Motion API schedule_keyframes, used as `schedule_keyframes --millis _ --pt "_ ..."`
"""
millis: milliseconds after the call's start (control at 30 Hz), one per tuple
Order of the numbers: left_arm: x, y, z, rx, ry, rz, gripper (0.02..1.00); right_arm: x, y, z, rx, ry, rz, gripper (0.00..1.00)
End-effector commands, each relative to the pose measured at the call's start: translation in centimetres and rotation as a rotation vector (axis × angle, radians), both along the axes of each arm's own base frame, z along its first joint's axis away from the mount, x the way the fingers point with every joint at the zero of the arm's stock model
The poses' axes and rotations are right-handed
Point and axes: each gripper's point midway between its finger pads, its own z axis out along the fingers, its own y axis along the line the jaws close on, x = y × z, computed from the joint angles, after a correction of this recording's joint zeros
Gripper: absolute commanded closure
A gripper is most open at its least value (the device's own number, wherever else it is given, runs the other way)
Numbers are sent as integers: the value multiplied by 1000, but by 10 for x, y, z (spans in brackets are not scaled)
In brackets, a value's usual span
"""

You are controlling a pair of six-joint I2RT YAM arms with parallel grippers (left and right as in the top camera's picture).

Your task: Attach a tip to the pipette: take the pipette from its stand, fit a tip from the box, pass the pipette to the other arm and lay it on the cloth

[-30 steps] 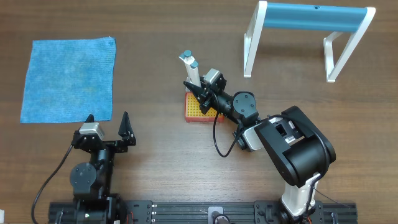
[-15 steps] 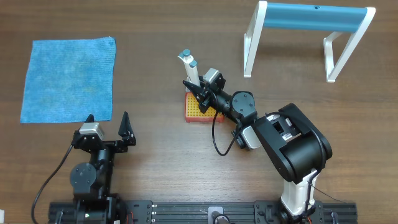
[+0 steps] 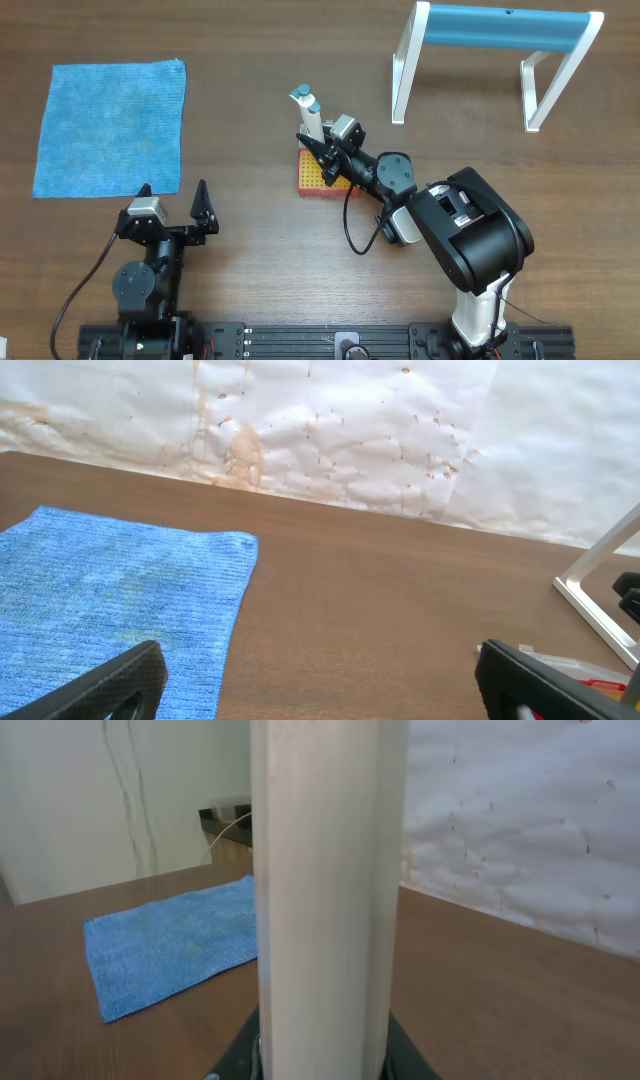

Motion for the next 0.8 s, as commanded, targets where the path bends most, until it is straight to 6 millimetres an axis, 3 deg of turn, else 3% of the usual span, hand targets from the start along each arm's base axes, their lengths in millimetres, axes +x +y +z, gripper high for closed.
schedule_keyframes --millis 33,500,800 --pt "0 0 -1 -13 1 6 23 -18 -3 -47 -67 139 23 919" --pt "0 0 -1 -13 1 6 23 -23 -8 -65 -100 172 16 919" --pt "0 0 -1 -13 1 6 23 -23 -8 -66 -102 174 16 921"
